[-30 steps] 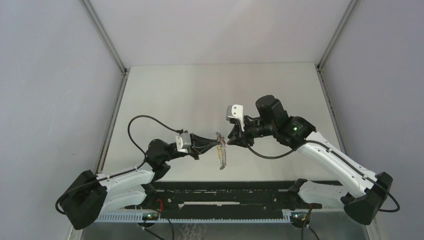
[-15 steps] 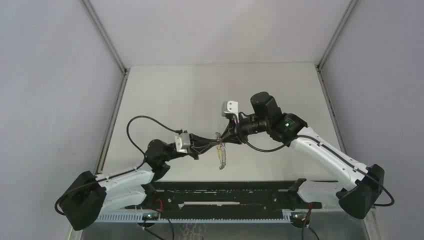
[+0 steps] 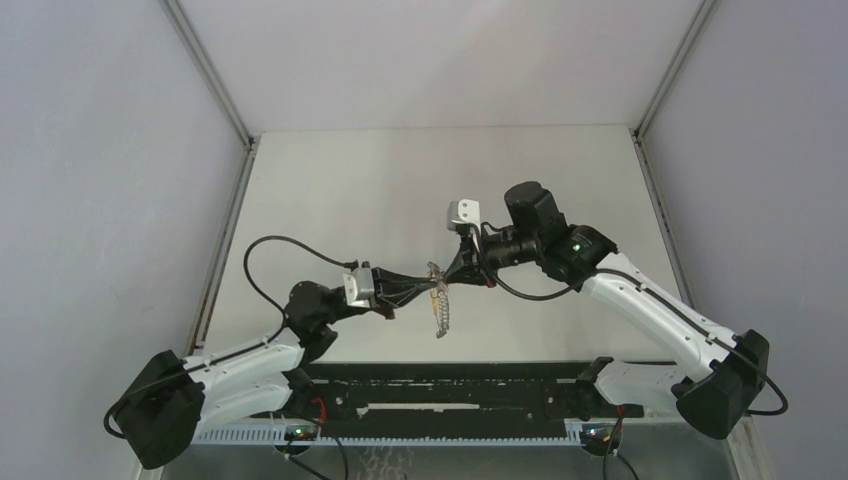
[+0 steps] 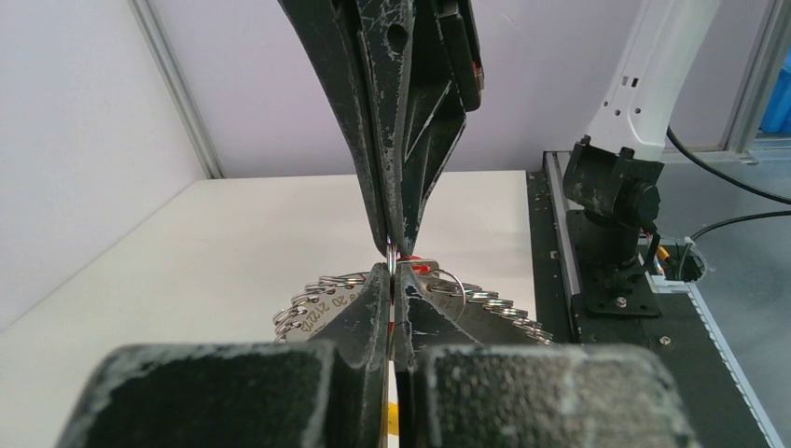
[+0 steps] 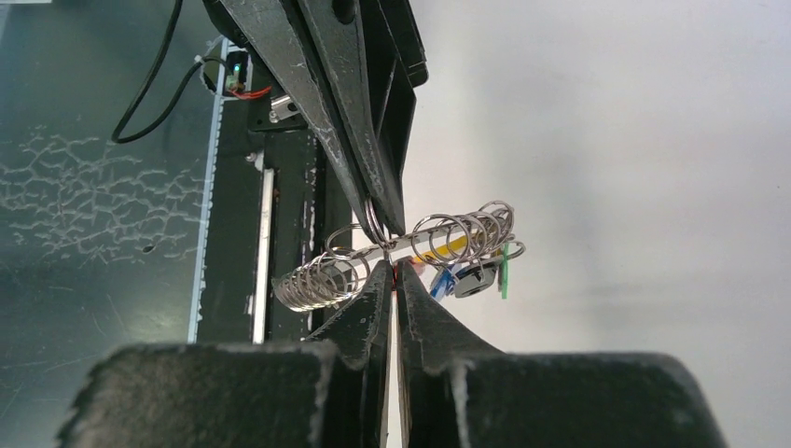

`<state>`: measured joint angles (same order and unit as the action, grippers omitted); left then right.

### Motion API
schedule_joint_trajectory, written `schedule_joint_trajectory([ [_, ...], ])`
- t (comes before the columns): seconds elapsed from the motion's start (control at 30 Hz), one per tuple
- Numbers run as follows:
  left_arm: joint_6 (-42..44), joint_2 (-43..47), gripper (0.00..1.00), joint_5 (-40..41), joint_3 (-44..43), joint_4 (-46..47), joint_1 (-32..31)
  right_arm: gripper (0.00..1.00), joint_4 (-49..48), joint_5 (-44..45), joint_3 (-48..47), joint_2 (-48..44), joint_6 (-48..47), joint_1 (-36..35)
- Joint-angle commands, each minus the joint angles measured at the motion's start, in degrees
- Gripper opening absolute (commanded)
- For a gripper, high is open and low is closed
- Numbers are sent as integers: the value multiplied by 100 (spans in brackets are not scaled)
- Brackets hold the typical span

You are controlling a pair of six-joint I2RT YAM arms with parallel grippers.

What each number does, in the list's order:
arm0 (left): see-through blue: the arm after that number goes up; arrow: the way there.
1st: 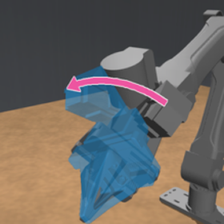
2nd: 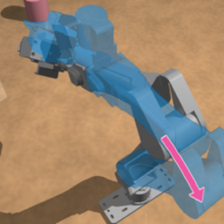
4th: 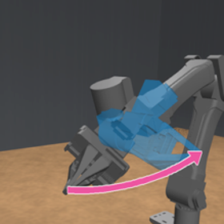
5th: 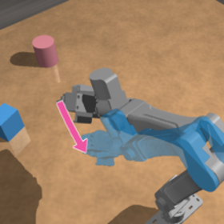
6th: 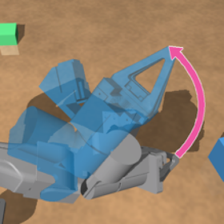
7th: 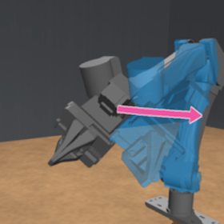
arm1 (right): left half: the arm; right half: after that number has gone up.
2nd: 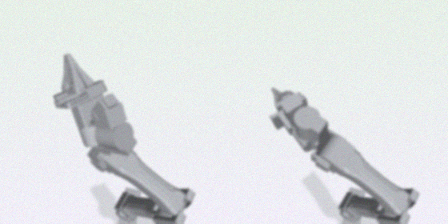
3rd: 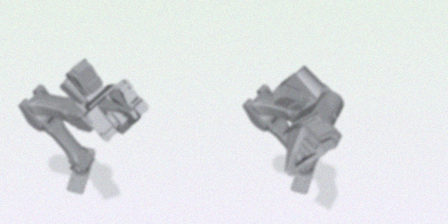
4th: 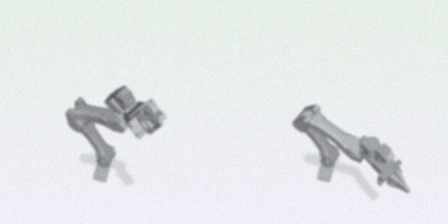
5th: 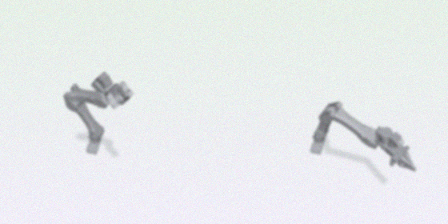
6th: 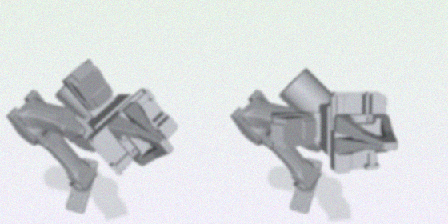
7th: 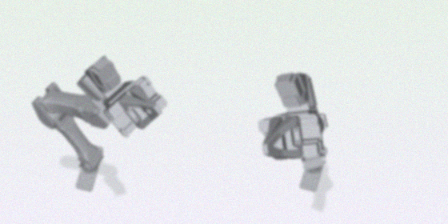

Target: Put the keys on the keyring

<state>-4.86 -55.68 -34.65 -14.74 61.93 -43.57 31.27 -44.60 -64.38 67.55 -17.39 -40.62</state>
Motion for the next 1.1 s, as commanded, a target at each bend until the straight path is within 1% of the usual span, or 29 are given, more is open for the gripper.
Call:
schedule_joint_trajectory([
  [0.0,135,297,0,43,103,389,24,0,139,-170,30,-82,13,144],
  [0.2,113,409,0,-105,36,379,24,0,44,-370,30,88,134,121],
  [0.43,28,285,0,-187,6,575,29,0,-182,-537,31,312,300,-18],
  [0.5,-51,203,0,-216,19,739,24,3,-223,-528,40,367,314,-81],
  [0.63,-210,44,0,-237,55,1088,24,9,-250,-233,30,301,285,-178],
  [0.7,-225,51,0,-230,75,1102,24,14,-183,-55,31,201,222,-167],
  [0.87,-91,184,0,-179,125,853,24,22,153,216,31,-211,-264,-105],
  [1.07,-102,205,0,-212,147,812,24,26,140,247,35,-685,-793,-102],
])
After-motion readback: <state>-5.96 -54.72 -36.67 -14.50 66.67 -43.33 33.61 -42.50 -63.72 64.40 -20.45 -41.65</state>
